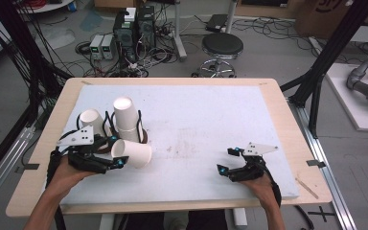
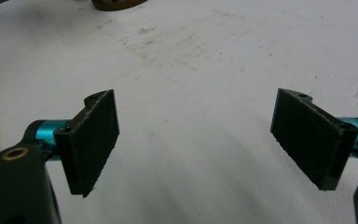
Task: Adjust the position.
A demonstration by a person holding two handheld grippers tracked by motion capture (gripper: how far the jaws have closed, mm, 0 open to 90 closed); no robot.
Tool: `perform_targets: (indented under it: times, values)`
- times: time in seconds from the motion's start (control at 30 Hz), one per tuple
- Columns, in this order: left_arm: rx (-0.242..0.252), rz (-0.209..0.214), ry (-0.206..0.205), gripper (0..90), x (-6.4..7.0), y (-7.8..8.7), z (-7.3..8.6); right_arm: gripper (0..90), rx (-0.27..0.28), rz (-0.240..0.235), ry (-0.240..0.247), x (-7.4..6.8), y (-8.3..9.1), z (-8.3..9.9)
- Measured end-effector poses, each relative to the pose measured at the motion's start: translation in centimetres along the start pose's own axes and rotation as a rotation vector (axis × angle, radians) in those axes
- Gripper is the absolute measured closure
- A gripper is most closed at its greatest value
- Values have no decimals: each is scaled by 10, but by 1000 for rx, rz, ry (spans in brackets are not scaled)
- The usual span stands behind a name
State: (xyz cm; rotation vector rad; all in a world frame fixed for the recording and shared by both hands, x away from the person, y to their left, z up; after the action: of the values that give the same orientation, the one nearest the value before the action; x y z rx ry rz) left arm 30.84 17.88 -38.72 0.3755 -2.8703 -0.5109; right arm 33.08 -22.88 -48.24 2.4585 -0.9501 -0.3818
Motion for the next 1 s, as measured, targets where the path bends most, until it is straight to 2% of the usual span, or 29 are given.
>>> perform_targets:
  times: [0.17,0.37,0.43,0.47,0.6,0.73,0.77,1.0]
  values:
    - [1,21,6,335,0,-1,0,157,2,-32,-16,1,1,-1]
    - [6,56,14,335,-2,-5,-1,157,12,-85,2,0,5,-7]
    - [3,72,16,336,-3,-8,-1,157,17,-116,12,-1,10,-16]
    - [6,80,17,336,-3,-9,-2,157,17,-116,12,-1,10,-16]
    - [31,116,24,336,-6,-13,-5,157,32,-163,27,-5,15,-29]
    - [33,151,16,336,-5,-18,-7,157,38,-212,49,-13,16,-45]
    - [33,159,13,336,-4,-19,-7,157,38,-212,49,-13,16,-45]
    - [53,214,-2,336,3,-29,-14,157,50,-278,114,-29,18,-76]
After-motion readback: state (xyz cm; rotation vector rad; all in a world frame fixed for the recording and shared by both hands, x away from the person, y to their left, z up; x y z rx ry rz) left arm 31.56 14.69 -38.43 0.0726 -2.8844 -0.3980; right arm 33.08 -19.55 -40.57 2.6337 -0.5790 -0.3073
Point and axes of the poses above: each handheld gripper's, and its own axes: y roughly backward along the jaws, z roughly out of its underside, x roughly to its right, the point moved 6 cm from there along -y, roughly forward along the jaws, and after that the axes turned 8 degrees about z, right-handed, at the moved point
